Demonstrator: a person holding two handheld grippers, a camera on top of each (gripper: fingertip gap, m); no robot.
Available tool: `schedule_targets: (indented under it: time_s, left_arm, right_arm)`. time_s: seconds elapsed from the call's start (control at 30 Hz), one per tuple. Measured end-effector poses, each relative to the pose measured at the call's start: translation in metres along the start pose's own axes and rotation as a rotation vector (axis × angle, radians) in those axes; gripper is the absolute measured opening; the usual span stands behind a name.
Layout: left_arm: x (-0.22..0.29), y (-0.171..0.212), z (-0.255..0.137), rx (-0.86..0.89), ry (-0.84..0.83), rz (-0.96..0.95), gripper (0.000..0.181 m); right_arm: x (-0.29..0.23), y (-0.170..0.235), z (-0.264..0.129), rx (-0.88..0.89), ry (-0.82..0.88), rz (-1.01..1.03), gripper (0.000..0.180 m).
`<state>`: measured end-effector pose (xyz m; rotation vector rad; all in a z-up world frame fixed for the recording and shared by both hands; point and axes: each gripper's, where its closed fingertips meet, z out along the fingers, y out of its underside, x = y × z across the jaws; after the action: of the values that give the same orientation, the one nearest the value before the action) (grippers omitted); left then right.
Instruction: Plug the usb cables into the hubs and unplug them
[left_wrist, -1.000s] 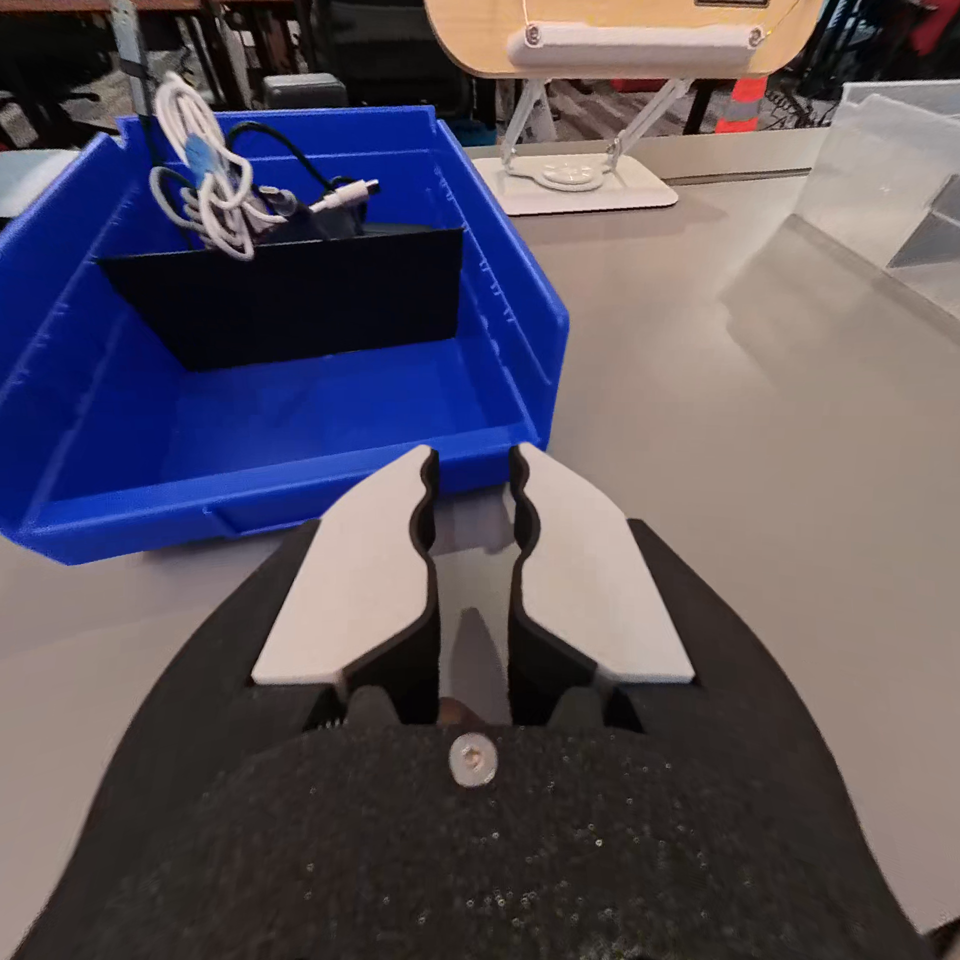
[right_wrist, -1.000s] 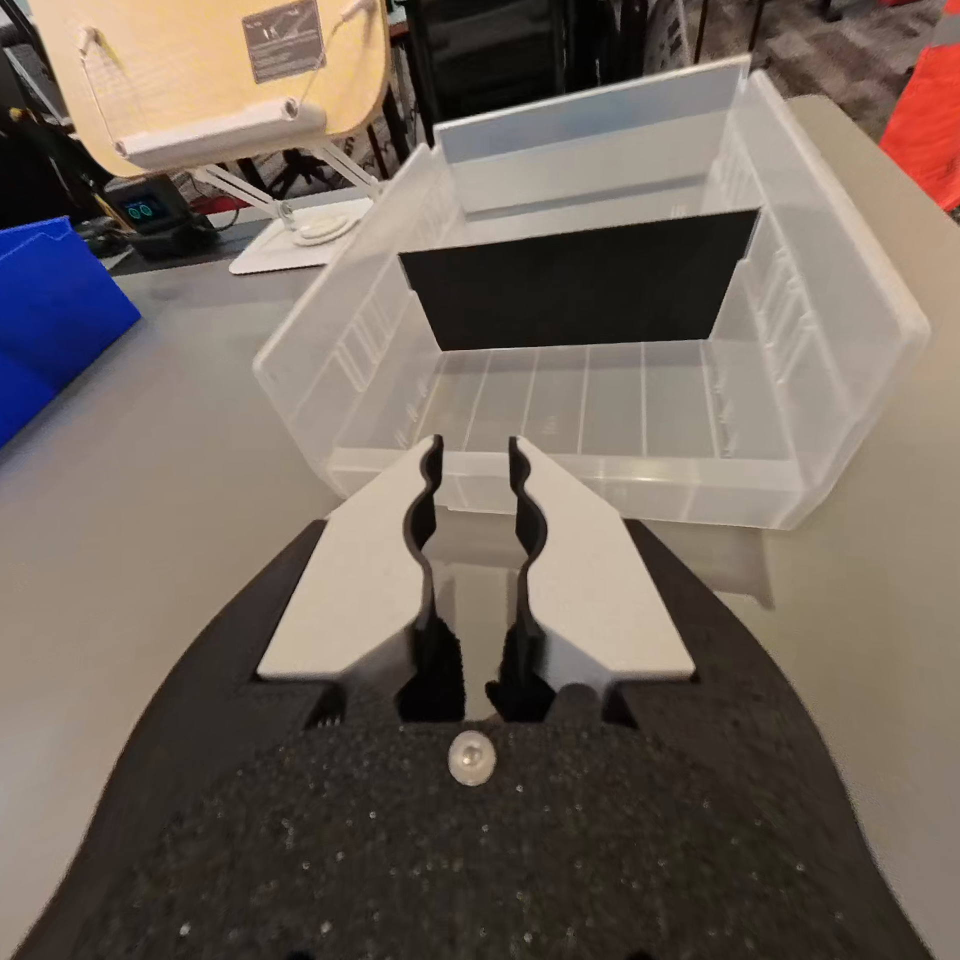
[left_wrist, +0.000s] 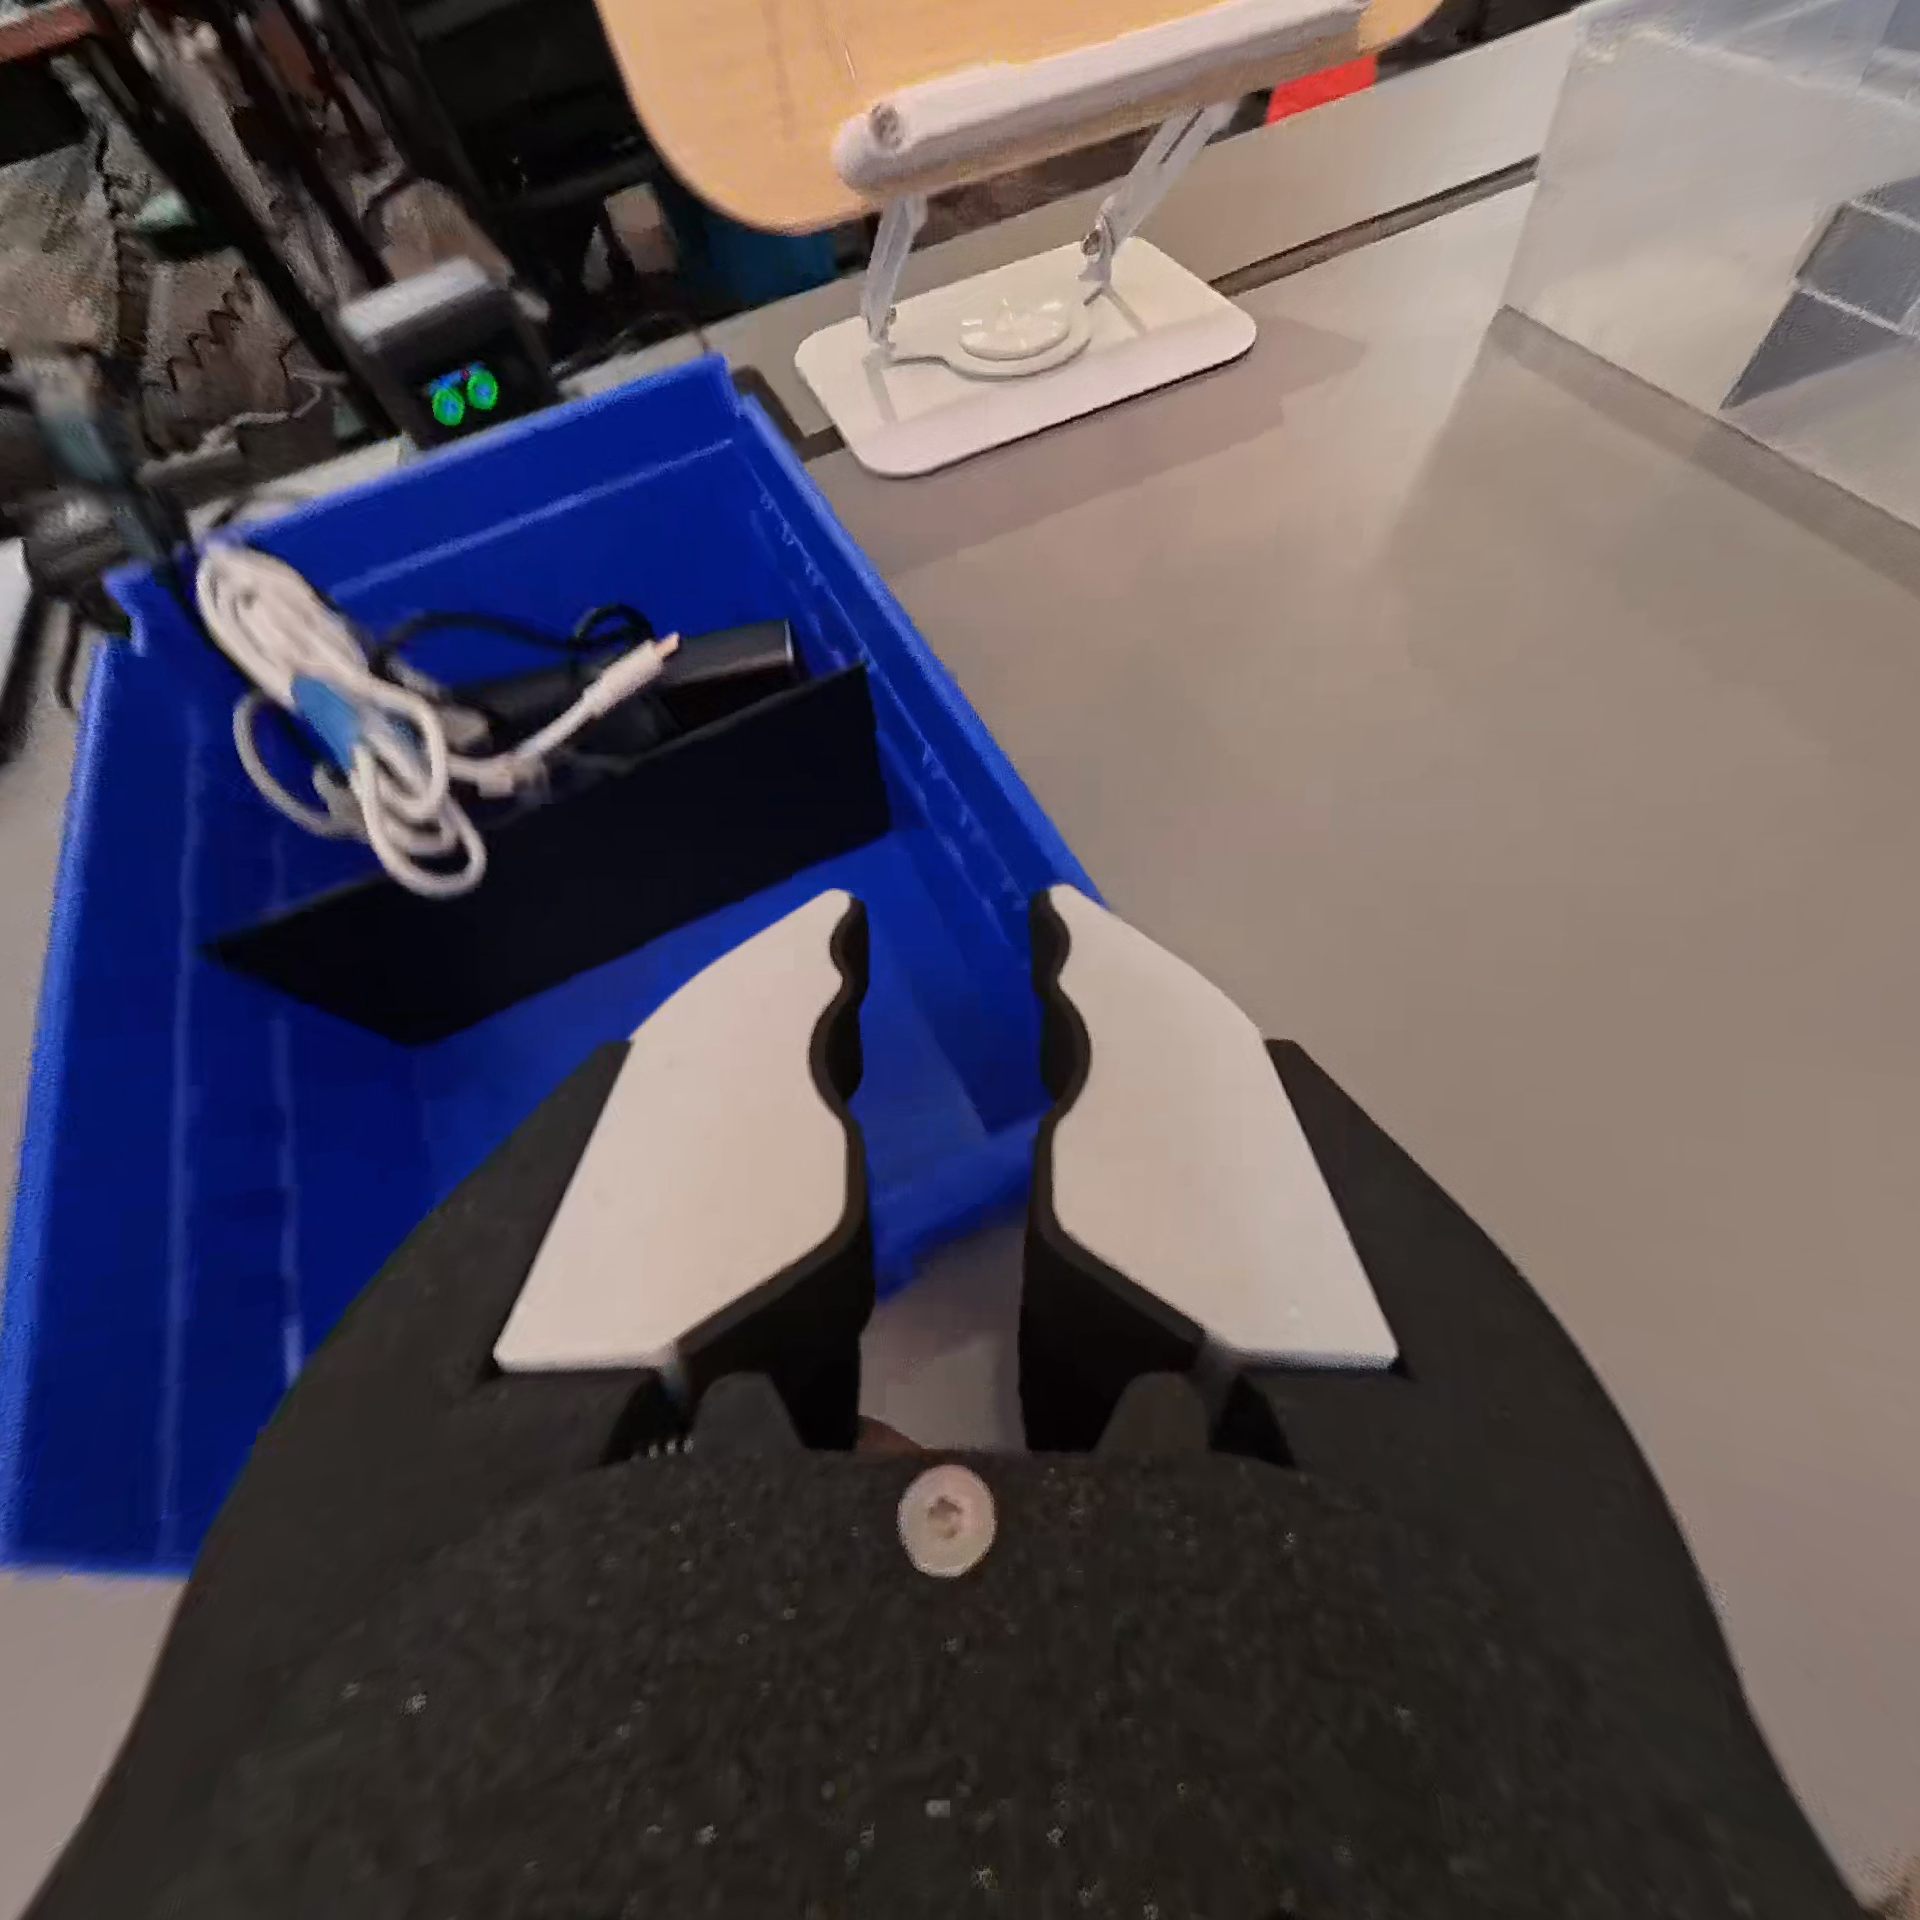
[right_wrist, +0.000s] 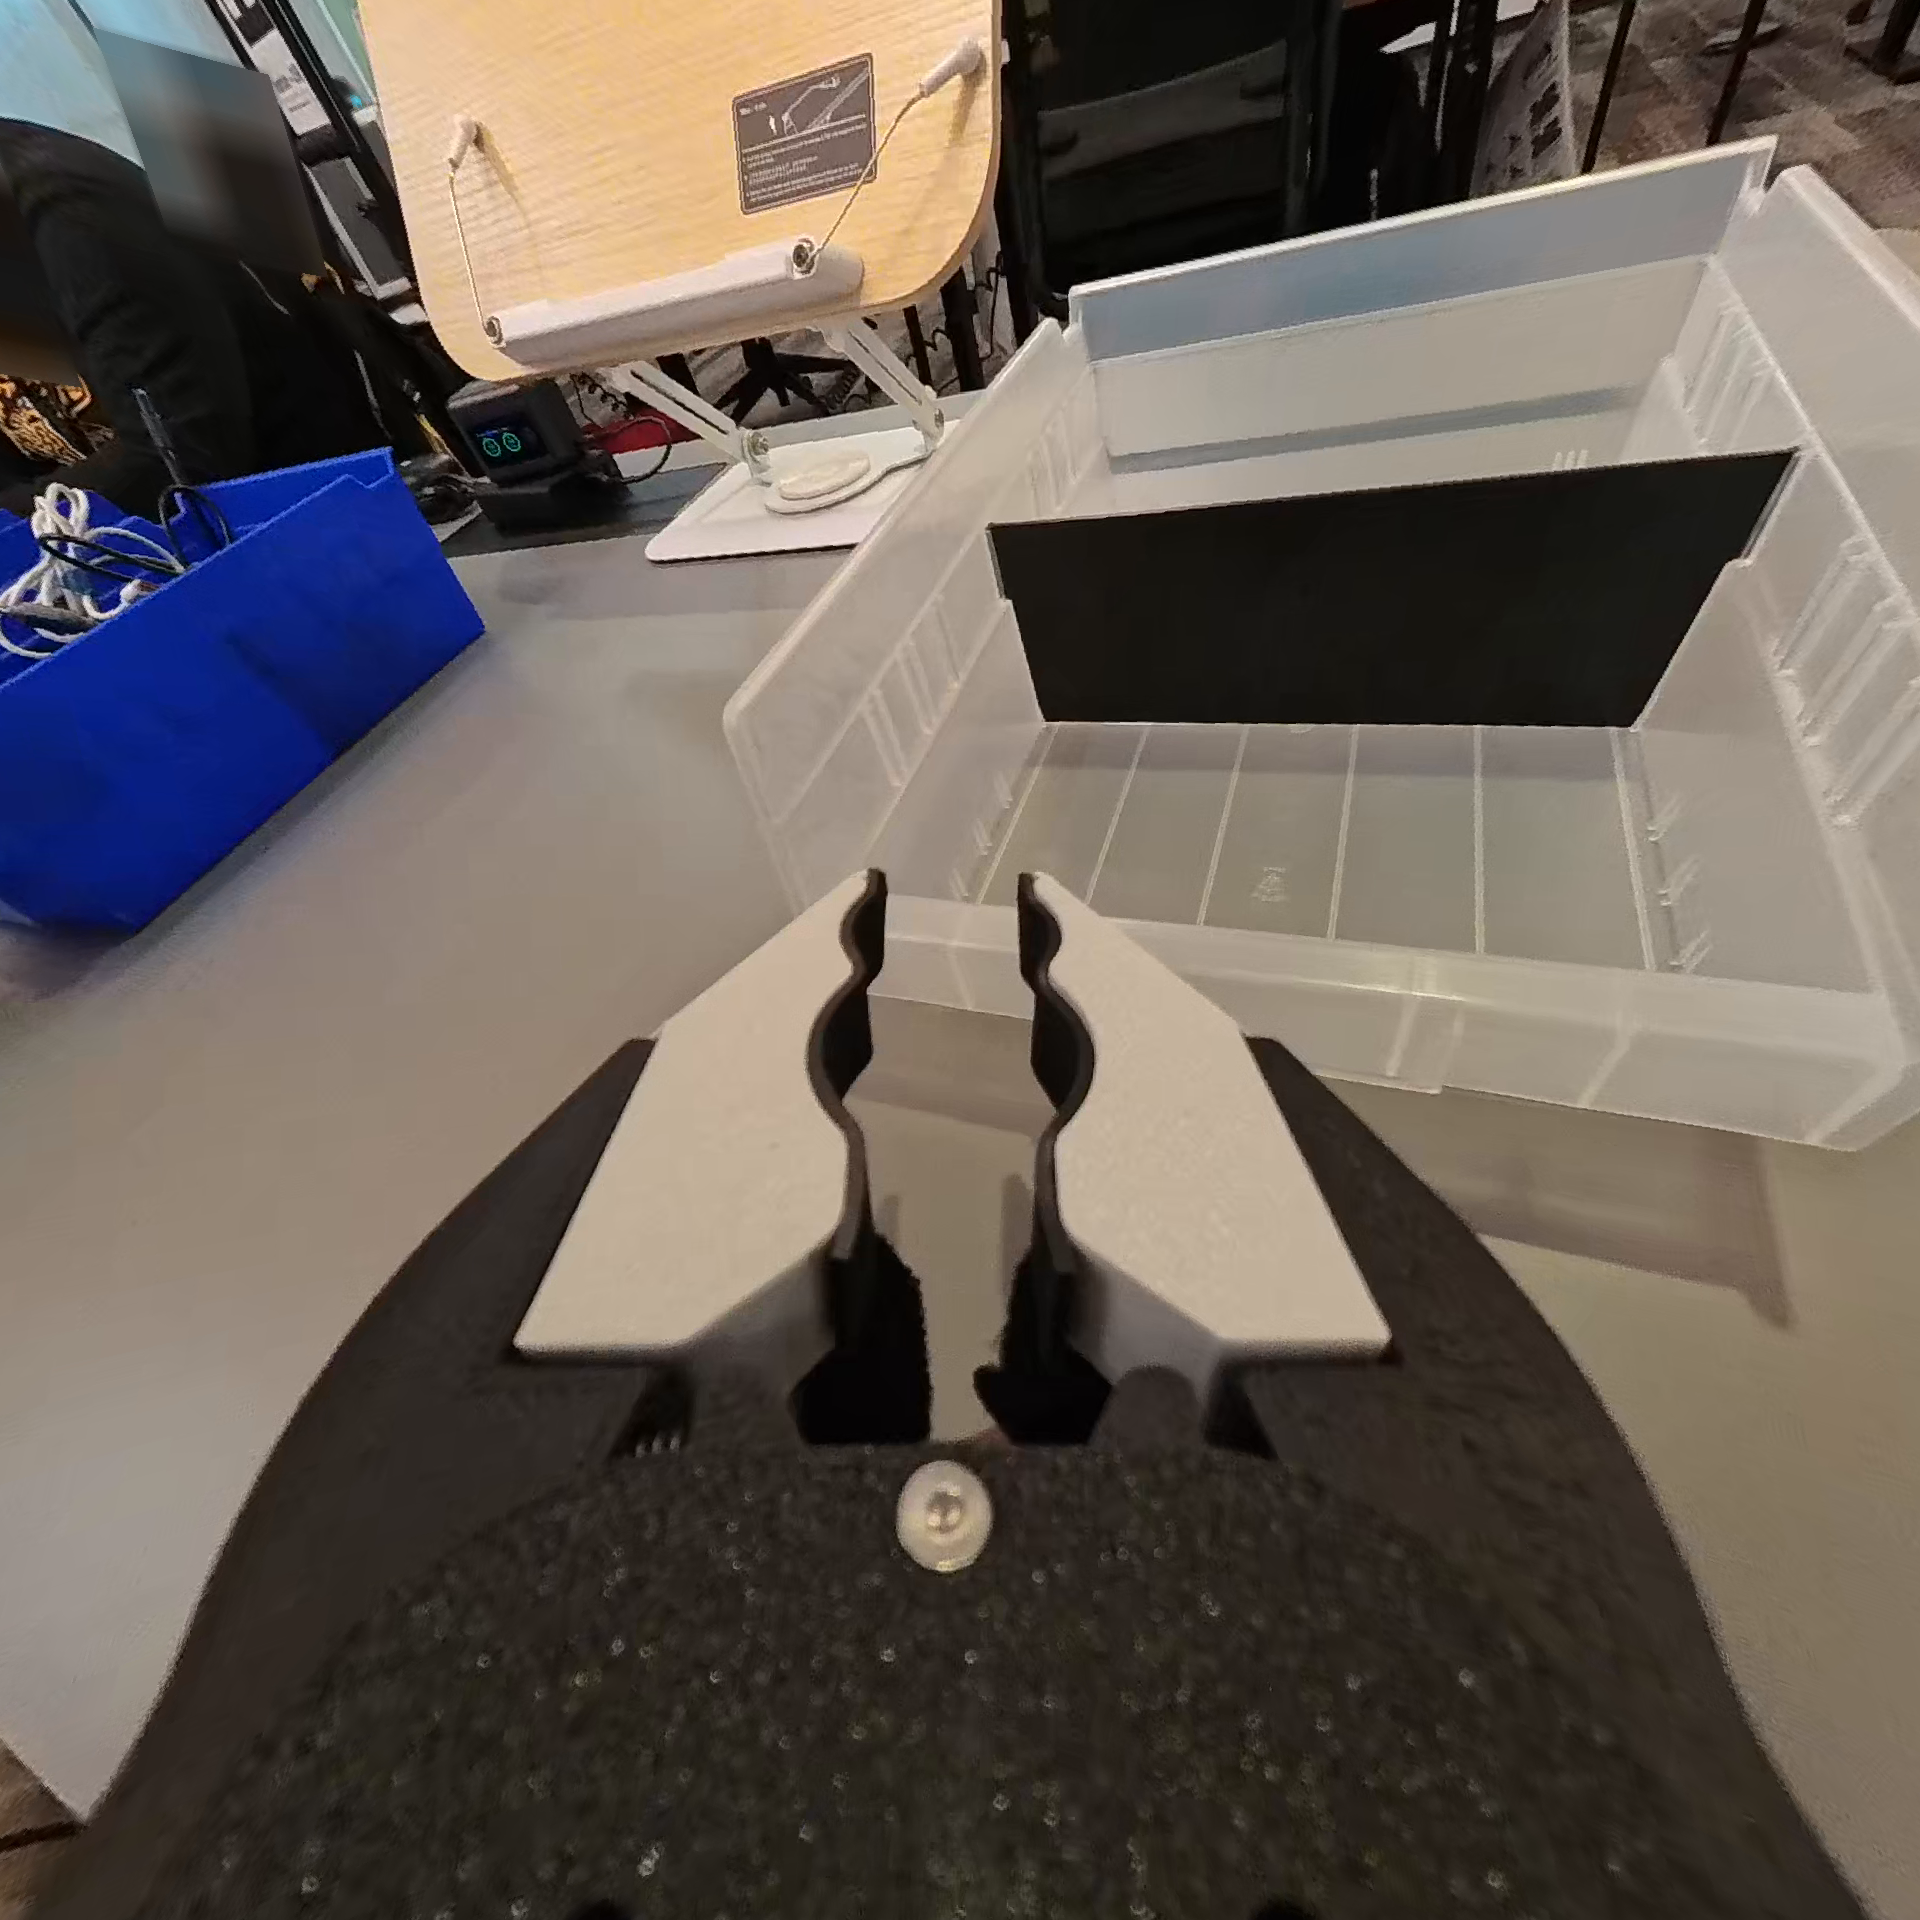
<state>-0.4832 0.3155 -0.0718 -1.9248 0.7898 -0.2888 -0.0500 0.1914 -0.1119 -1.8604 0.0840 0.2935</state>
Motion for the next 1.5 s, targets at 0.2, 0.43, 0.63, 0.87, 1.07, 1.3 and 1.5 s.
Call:
schedule_targets:
  time_s: [0.2, 0.43, 0.63, 0.87, 1.07, 1.3, 1.5]
  left_arm:
    - [-0.044, -0.038, 0.047, -0.205, 0.067, 0.480, 0.033]
    - [-0.084, -0.044, 0.121, -0.630, 0.434, 0.731, 0.036]
    - [-0.097, 0.010, 0.166, -0.941, 0.539, 0.920, 0.044]
    - [-0.102, 0.040, 0.177, -1.045, 0.605, 1.010, 0.034]
    - [-0.108, 0.001, 0.172, -0.857, 0.578, 0.967, 0.031]
    - [-0.135, -0.105, 0.135, -0.413, 0.470, 0.672, 0.030]
    - [-0.171, -0.186, 0.091, -0.056, 0.299, 0.490, 0.029]
  right_arm:
    - [-0.001, 0.002, 0.003, -0.012, -0.023, 0.030, 0.024]
    - [-0.005, 0.005, 0.010, -0.035, -0.062, 0.095, 0.025]
    - [-0.001, 0.008, 0.012, -0.049, -0.053, 0.088, 0.025]
    - [0.012, 0.012, 0.009, -0.065, -0.037, 0.126, 0.025]
    - [0.012, 0.014, 0.008, -0.070, -0.043, 0.137, 0.025]
    - [-0.002, 0.011, 0.009, -0.062, -0.083, 0.133, 0.025]
    - [-0.013, 0.010, 0.012, -0.062, -0.100, 0.104, 0.024]
